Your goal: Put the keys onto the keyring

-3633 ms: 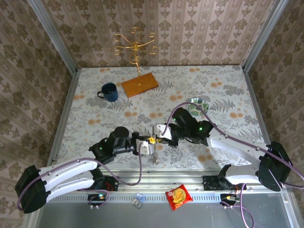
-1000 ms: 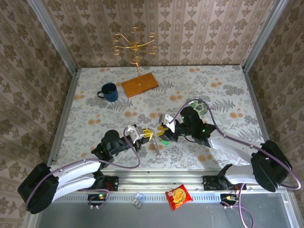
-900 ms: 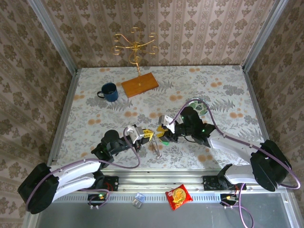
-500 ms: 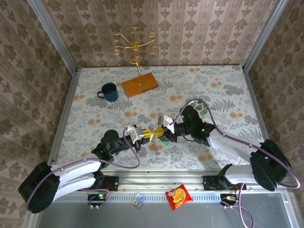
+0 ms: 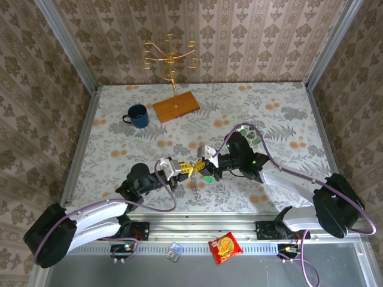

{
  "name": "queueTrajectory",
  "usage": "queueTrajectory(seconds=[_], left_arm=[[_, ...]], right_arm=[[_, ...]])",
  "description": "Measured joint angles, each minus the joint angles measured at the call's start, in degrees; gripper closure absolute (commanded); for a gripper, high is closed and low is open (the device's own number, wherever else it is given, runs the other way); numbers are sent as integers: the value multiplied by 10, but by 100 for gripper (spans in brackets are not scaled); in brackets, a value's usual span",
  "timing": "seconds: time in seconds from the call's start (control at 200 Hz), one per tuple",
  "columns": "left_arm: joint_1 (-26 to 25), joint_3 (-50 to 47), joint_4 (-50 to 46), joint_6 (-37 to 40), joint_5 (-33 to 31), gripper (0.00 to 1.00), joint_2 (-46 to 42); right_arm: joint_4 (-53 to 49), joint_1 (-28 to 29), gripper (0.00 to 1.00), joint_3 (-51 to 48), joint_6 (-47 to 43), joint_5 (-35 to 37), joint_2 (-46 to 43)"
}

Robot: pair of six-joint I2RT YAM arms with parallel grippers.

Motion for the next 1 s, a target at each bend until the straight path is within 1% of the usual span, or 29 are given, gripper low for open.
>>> queueTrajectory(seconds=[0.04, 0.08, 0.175, 0.255, 0.365, 0.46, 0.545, 0.63, 0.685, 0.775, 0.815, 0.875, 0.915, 1.0], left_arm=[[2, 0, -8, 3, -11, 54, -10], [3, -1, -19, 7, -28, 49, -27], [4, -2, -56, 18, -89, 43, -86], [4, -2, -94, 18, -150, 42, -135], [8, 15, -179, 1, -229, 43, -181], [11, 43, -254, -43, -280, 44, -196], [11, 73, -322, -110, -311, 46, -198], [11, 106, -391, -185, -331, 48, -193], [11, 131, -435, -251, -342, 50, -186], [11, 167, -488, -348, -346, 58, -171], [11, 176, -499, -376, -338, 60, -163], [11, 181, -506, -395, -318, 62, -153], [10, 181, -510, -395, -306, 63, -150], [5, 176, -502, -363, -279, 65, -151]], right_arm=[[-6, 0, 100, 2, -2, 8, 0], [-11, 0, 100, 5, -3, 14, 0], [-31, 0, 100, 10, -11, 27, -2], [-43, 0, 100, 10, -15, 36, -8], [-54, 0, 100, 10, -19, 45, -18], [-57, 2, 100, 11, -23, 53, -22], [-60, 4, 100, 13, -25, 64, -22], [-64, 9, 100, 19, -25, 80, -22], [-64, 14, 100, 24, -25, 89, -22], [-63, 22, 100, 30, -25, 99, -22], [-62, 25, 100, 30, -25, 100, -22], [-61, 27, 100, 30, -25, 100, -22], [-58, 27, 100, 30, -25, 97, -22], [-47, 26, 100, 30, -26, 83, -22]])
